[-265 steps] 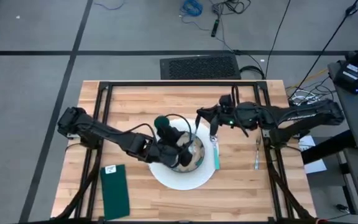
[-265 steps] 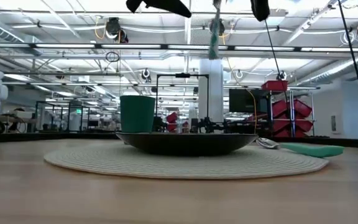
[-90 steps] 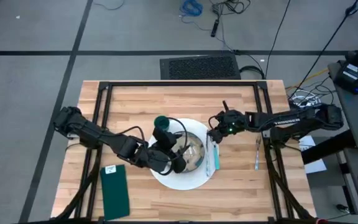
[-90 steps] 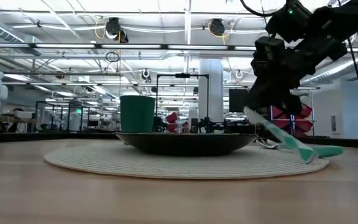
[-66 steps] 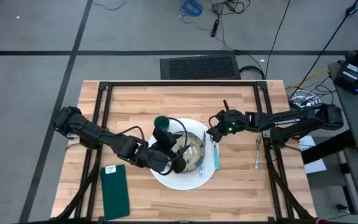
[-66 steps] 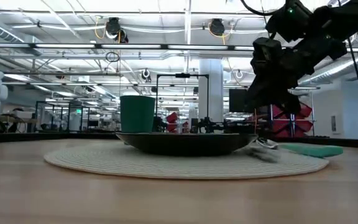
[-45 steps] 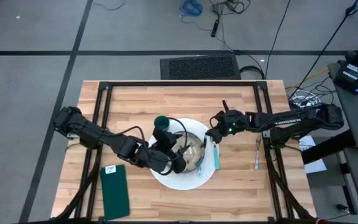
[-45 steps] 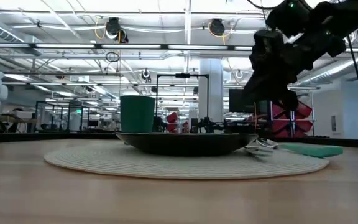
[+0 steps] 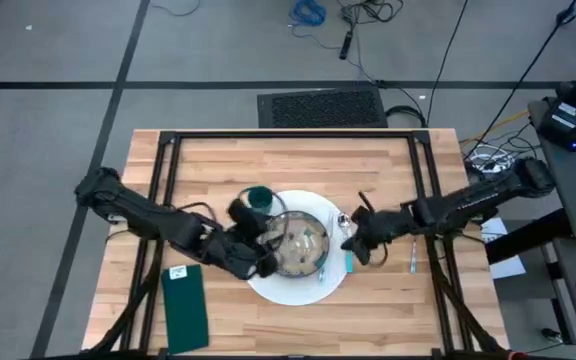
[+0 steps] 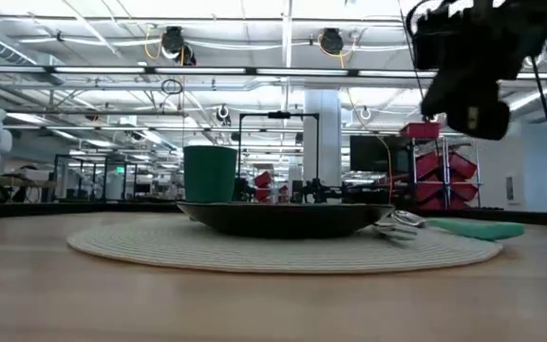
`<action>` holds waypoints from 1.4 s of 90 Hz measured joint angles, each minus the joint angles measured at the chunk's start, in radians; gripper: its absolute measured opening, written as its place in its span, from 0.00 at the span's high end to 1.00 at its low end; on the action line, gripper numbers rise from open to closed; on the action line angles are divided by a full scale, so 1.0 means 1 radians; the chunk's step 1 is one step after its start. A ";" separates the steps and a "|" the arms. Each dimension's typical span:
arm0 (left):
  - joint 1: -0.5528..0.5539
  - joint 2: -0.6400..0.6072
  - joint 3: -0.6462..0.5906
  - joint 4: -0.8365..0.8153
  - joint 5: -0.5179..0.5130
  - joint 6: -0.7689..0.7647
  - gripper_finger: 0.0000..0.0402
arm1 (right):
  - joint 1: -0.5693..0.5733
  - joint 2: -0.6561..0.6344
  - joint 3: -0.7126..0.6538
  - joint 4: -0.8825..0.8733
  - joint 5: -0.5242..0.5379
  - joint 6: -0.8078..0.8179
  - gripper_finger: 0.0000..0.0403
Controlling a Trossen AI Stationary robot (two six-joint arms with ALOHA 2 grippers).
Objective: Set table place
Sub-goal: Put the blue knife on the right of the white table mat
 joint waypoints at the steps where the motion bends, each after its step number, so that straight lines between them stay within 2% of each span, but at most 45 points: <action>1: -0.002 -0.006 0.000 -0.019 0.003 -0.005 0.42 | 0.007 0.004 0.010 -0.017 0.012 0.010 0.99; 12: -0.027 -0.072 0.000 -0.245 0.030 -0.054 0.42 | 0.063 0.061 0.119 -0.163 0.114 0.113 1.00; 23: -0.033 -0.118 -0.004 -0.409 0.035 -0.072 0.45 | 0.085 0.156 0.222 -0.226 0.159 0.194 1.00; 33: -0.025 -0.162 -0.052 -0.409 0.035 -0.050 0.54 | 0.091 0.276 0.317 -0.275 0.157 0.313 1.00; 46: -0.011 -0.188 -0.119 -0.419 0.042 -0.052 0.69 | 0.111 0.441 0.452 -0.407 0.066 0.512 1.00; 65: -0.001 -0.198 -0.224 -0.410 0.073 -0.075 0.88 | 0.161 0.633 0.656 -0.556 0.058 0.566 1.00; 77: 0.015 -0.198 -0.253 -0.383 0.127 -0.092 0.98 | 0.158 0.701 0.712 -0.592 0.056 0.660 1.00; 88: 0.017 -0.198 -0.254 -0.338 0.139 -0.143 0.99 | 0.151 0.740 0.714 -0.588 0.014 0.771 0.96; 100: 0.016 -0.198 -0.254 -0.285 0.143 -0.151 0.99 | 0.152 0.767 0.713 -0.552 0.007 0.782 0.89; 126: 0.014 -0.198 -0.254 -0.280 0.148 -0.157 0.99 | 0.140 0.829 0.714 -0.450 0.027 0.792 0.72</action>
